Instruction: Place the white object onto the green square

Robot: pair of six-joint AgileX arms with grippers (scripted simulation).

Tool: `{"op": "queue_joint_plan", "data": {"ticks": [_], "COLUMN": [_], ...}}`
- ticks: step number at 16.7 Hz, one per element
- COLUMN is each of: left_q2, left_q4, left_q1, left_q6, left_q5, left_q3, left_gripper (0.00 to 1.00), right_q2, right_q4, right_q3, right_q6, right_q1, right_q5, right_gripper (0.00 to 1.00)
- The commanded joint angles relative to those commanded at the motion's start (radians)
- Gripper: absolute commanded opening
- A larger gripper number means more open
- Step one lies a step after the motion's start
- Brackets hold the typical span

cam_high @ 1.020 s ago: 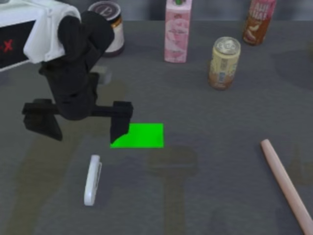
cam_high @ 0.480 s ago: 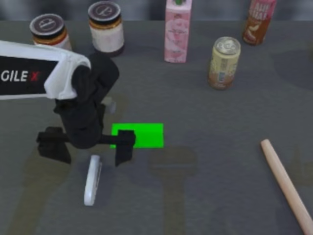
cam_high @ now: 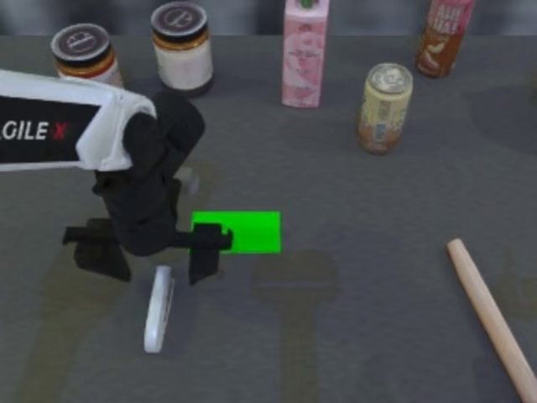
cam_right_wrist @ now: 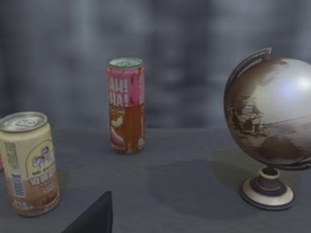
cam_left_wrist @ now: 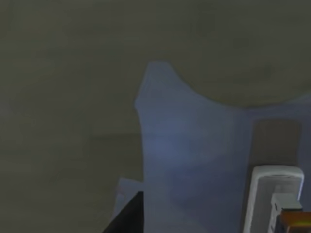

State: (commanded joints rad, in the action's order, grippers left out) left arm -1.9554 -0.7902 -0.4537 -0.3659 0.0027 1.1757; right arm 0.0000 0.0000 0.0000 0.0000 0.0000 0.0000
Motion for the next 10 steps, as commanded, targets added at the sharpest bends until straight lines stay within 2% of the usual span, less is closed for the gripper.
{"op": "queue_joint_plan", "data": {"ticks": [8, 10], "left_q2": [0.000, 0.000], "left_q4": [0.000, 0.000], "left_q1": [0.000, 0.000], "left_q6": [0.000, 0.000], "left_q5": [0.000, 0.000], "left_q3": [0.000, 0.000], "left_gripper": [0.02, 0.00], "right_q2": [0.000, 0.000], "right_q4": [0.000, 0.000], "right_q3": [0.000, 0.000], "right_q6": [0.000, 0.000], "right_q1": [0.000, 0.000], "right_q5": [0.000, 0.000], "right_gripper": [1.00, 1.00]}}
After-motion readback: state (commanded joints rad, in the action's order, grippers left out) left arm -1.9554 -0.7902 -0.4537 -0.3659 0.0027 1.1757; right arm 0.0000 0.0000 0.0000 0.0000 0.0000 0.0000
